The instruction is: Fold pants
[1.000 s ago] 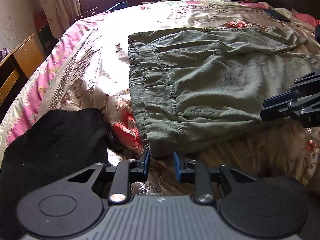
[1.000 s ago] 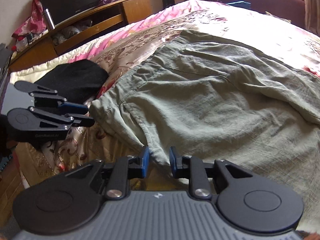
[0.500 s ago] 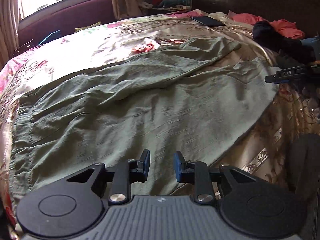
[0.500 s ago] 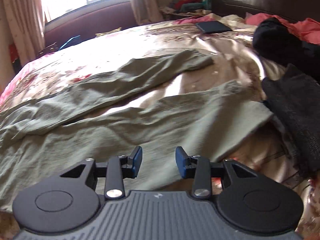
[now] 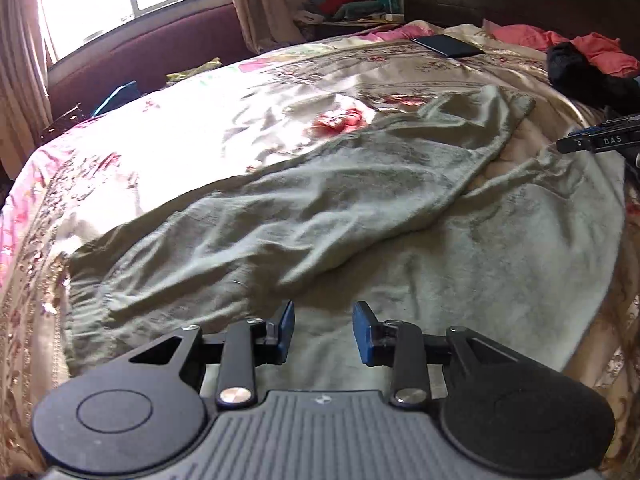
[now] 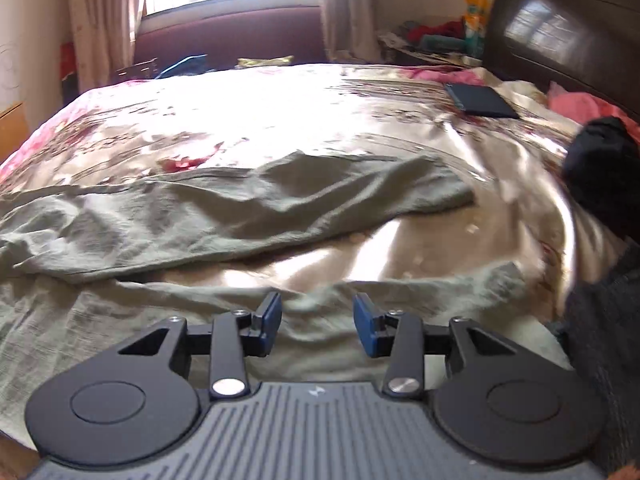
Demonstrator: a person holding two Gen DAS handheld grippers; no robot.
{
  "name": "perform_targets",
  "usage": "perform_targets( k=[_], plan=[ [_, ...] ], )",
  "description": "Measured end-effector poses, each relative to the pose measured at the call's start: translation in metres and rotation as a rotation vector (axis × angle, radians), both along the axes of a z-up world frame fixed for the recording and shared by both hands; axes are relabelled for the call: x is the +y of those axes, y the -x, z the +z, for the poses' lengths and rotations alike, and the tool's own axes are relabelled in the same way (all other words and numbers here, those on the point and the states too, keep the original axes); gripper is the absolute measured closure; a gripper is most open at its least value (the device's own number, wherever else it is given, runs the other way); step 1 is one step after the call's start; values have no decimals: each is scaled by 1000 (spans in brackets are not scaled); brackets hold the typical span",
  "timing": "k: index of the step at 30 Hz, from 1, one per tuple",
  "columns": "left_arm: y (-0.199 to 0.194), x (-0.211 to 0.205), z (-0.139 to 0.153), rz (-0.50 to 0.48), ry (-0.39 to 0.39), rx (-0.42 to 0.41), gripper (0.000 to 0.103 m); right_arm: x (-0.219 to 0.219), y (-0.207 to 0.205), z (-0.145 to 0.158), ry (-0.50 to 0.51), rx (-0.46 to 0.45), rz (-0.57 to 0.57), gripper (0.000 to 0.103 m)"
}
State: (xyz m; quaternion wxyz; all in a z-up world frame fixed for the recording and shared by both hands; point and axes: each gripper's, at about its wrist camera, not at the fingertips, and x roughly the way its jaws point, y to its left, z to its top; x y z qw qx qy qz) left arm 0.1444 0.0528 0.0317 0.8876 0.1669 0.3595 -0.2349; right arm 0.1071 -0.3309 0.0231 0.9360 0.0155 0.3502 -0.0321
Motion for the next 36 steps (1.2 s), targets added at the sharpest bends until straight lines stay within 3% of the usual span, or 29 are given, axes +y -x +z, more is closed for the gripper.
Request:
perform_targets(
  k=[4,10,15,17,19,24,26,27,29,30,31,36],
  plan=[
    [-67,62,3,125,-23,-35,48,75,-94,-2,42,16,276,55],
    [-147,126,-20,265,-25,-26,46,165,-200,-25,190,59,528,50],
    [-182,139,-37,289,6,-9,40,186,-240,-47,220,102,578,44],
    [-193,142,-43,280,43,23,26,185,-251,-53,202,124,590,42],
    [-199,143,-49,276,57,40,22,182,-255,-53,191,136,610,40],
    [-209,142,-49,269,69,54,22,176,-260,-49,172,170,637,40],
    [-212,141,-50,279,67,70,30,181,-259,-52,196,175,639,43],
    [-213,140,-50,277,62,69,34,184,-258,-53,204,179,643,50],
    [-211,139,-48,264,67,67,56,190,-256,-52,201,187,665,70],
    [-210,138,-47,256,73,69,60,192,-255,-52,198,194,671,92],
    [-208,137,-46,255,69,64,62,194,-254,-51,196,205,674,101],
    [-189,131,-27,255,35,-2,68,202,-229,-28,250,141,652,101]
  ],
)
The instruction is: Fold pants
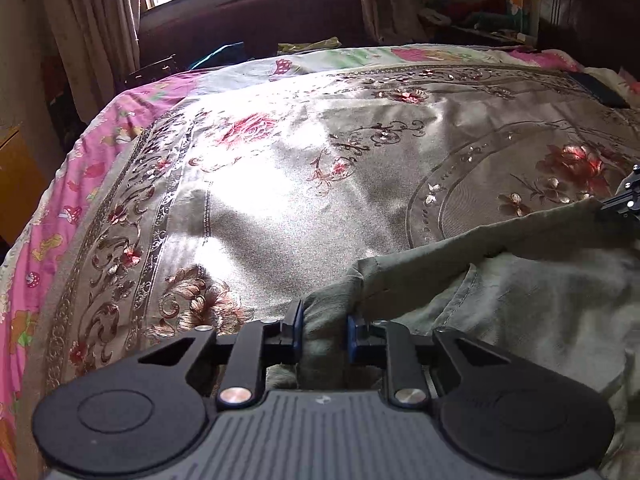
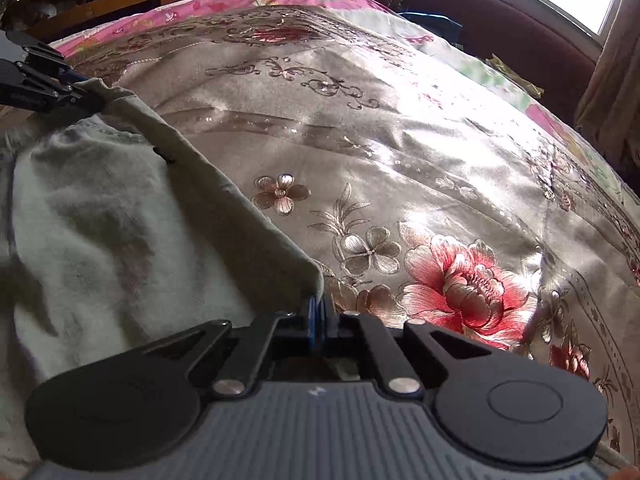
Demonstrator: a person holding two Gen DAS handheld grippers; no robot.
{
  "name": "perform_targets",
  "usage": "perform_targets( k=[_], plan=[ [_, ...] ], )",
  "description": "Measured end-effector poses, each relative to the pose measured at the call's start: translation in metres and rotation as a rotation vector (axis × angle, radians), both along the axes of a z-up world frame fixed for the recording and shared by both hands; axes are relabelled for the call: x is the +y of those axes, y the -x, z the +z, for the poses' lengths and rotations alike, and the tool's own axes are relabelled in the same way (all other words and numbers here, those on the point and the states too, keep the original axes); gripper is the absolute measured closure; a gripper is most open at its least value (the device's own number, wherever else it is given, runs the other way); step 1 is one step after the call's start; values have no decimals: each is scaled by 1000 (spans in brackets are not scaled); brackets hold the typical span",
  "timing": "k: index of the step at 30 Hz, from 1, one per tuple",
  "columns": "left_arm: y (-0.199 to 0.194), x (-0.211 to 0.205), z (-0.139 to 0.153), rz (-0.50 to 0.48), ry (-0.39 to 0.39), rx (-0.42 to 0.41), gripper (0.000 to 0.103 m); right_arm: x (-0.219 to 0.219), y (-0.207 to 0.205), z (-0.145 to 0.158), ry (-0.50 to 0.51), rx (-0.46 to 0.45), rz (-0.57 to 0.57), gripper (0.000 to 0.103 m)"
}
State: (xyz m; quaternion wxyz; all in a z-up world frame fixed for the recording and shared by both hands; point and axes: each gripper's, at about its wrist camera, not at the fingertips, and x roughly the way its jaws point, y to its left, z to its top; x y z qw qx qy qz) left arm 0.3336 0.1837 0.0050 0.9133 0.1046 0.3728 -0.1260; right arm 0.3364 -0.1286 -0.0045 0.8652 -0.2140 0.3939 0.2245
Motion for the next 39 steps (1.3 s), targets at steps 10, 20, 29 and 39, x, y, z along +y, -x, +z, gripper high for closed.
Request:
perform_targets(
  k=[10,20,29,39],
  plan=[
    [177,36,79,-34,153,-165,68,-9,173,110,-165,-154,36,101],
    [276,56,2,79,137,6,61,39,269,-12,-39,98,68,95],
    [303,50,2,-3,4,-52,44,74,297,8,41,-49,210,79],
    [298,36,14,-111,-143,-119,65,166,278,-13,35,-32,431,61]
  ],
)
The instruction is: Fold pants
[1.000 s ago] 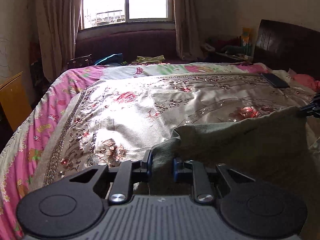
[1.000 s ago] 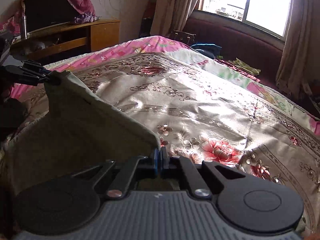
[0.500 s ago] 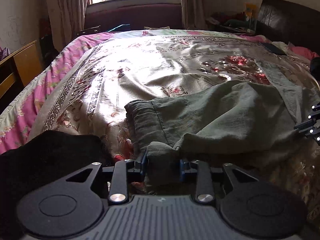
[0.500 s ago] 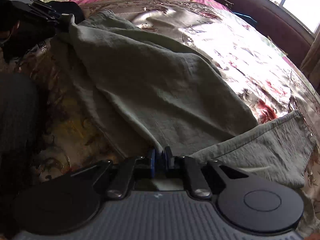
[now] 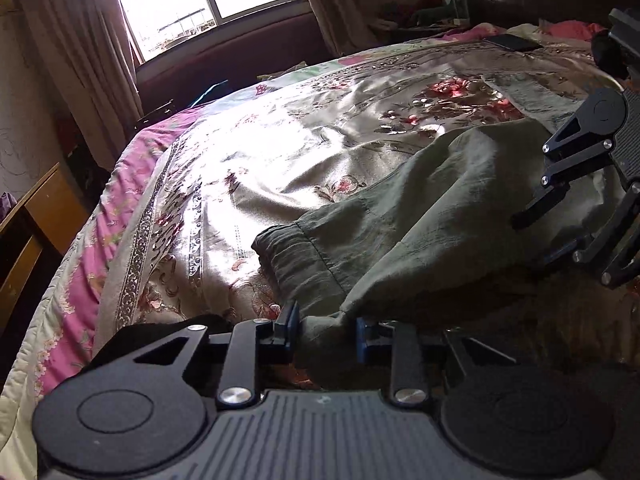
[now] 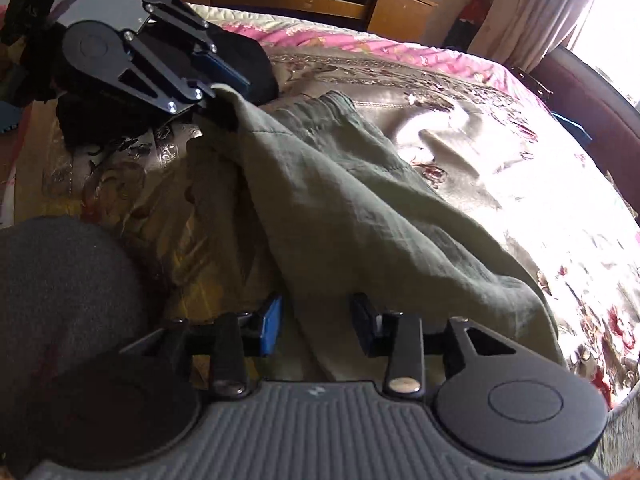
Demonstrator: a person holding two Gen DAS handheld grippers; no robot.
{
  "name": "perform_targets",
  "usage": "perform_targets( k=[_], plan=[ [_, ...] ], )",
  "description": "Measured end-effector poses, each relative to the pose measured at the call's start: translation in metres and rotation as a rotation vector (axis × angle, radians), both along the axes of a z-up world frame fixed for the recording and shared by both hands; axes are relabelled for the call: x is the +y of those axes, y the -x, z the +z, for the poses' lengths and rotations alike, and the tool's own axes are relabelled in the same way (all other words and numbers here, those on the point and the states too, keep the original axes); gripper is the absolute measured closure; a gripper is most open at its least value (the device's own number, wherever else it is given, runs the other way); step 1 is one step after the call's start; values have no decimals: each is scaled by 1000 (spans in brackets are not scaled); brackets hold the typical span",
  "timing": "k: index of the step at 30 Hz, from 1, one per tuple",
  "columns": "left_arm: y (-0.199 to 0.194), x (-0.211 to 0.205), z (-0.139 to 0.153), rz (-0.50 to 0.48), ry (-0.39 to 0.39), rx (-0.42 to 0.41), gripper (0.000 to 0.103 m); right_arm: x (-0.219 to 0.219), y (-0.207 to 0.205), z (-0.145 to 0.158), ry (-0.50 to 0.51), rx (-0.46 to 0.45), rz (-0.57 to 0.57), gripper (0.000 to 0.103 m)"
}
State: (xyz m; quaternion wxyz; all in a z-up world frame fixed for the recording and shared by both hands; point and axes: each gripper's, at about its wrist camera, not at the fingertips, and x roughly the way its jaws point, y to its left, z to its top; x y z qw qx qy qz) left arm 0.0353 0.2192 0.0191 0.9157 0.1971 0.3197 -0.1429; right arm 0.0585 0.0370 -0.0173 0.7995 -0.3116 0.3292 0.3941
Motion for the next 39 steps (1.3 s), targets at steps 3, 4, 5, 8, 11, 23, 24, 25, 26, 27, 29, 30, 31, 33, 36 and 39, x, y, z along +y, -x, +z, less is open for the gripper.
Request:
perform_targets(
  k=[3,4,5,8,11,23,24,25,26,27,29,30,31,33,36,39],
  plan=[
    [-12,0,18,-12,52,-27,70,-3,-2,-2,9,-11,-40,61],
    [-16,1,24,-15,69,-38,70,-7,-2,-2,5,-15,-69,61],
    [-21,1,32,-20,85,-54,71,-9,-3,0,-3,-15,-81,61],
    [-29,1,46,-29,86,-89,71,-14,-4,3,-11,-47,-118,64],
    [-44,1,52,-39,63,-100,71,-18,-16,4,31,-81,-176,103],
    [-29,14,63,-47,112,-206,74,-63,-9,111,-219,-157,-312,102],
    [-23,16,40,-27,88,-138,74,-58,-3,89,-203,-84,-304,102],
    [-19,17,22,-13,75,-78,74,-51,3,62,-166,-12,-294,102],
    [-12,18,0,1,65,-14,74,-44,9,35,-131,47,-286,102],
    [-7,18,-14,9,50,23,74,-37,14,10,-97,99,-271,102],
    [4,18,-30,25,33,60,74,-31,21,-14,-50,84,-245,102],
    [7,18,-31,28,33,62,74,-30,22,-18,-43,70,-243,102],
    [9,20,-30,35,42,67,73,-31,21,-19,-39,71,-238,102],
    [7,21,-26,31,54,80,73,-35,15,-14,-34,84,-242,97],
    [8,14,-28,-18,-12,140,73,-37,10,-7,-34,89,-260,93],
    [17,12,-29,-50,-57,166,72,-46,17,-4,-50,113,-277,92]
  ],
)
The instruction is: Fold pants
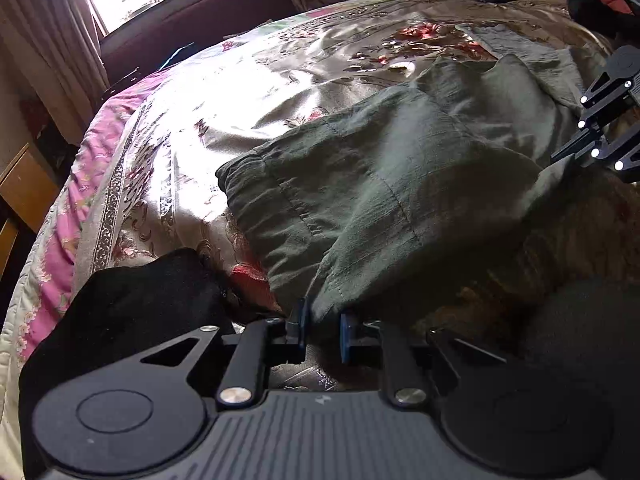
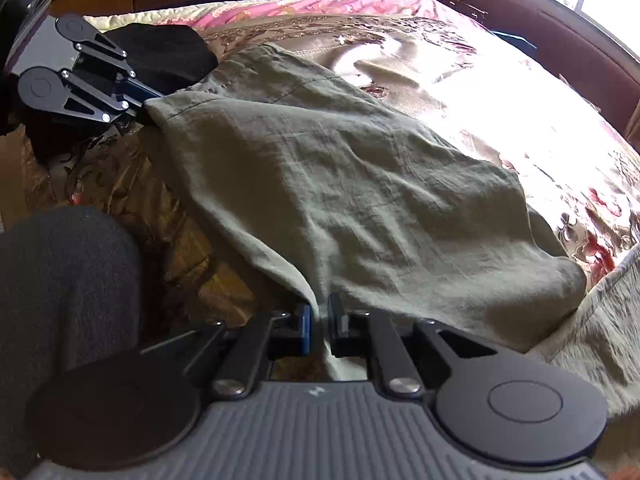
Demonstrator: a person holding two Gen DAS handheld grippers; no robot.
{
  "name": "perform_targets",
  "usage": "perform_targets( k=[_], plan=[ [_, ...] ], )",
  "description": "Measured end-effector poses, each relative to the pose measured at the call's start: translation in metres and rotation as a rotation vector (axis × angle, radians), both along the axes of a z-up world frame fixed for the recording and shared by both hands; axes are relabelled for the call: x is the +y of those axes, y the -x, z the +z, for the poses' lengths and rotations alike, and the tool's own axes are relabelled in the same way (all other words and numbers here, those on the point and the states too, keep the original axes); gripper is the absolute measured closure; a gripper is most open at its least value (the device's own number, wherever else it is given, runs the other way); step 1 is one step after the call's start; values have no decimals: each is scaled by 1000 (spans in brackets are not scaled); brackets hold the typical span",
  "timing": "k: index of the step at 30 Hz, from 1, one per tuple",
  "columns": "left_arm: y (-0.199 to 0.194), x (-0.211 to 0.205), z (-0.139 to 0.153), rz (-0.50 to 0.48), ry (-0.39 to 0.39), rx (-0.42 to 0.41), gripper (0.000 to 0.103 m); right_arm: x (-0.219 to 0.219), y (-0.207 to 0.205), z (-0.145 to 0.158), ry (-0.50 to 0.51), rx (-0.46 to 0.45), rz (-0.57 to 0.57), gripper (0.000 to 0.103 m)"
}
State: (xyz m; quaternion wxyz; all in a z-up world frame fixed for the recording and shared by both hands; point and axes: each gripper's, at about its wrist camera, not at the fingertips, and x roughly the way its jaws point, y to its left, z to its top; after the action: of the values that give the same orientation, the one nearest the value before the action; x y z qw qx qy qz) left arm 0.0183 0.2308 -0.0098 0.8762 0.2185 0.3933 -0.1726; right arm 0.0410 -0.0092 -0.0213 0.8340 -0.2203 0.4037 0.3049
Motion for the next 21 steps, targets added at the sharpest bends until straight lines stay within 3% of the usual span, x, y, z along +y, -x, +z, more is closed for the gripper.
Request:
perform_targets(
  k=[6,10,13,17,19,21],
  plan=[
    [9,6,9,44,-9,2,69,-15,12,-3,-4,21,-30,87],
    [23,-1,29,20,12,-70,69,-27,14,1,-12,7,-59,85],
    [26,-20,30,-45,-69,-137,67,-34,10,4,-9,-16,-82,77],
    [14,-45,12,-125,-31,-28,67,-37,3,-5,63,-58,-104,81],
    [9,-59,0,-156,-21,62,67,-48,1,-3,36,-12,-141,92],
    [8,-65,-5,-185,-8,108,79,-57,4,0,25,1,-159,93]
  ],
)
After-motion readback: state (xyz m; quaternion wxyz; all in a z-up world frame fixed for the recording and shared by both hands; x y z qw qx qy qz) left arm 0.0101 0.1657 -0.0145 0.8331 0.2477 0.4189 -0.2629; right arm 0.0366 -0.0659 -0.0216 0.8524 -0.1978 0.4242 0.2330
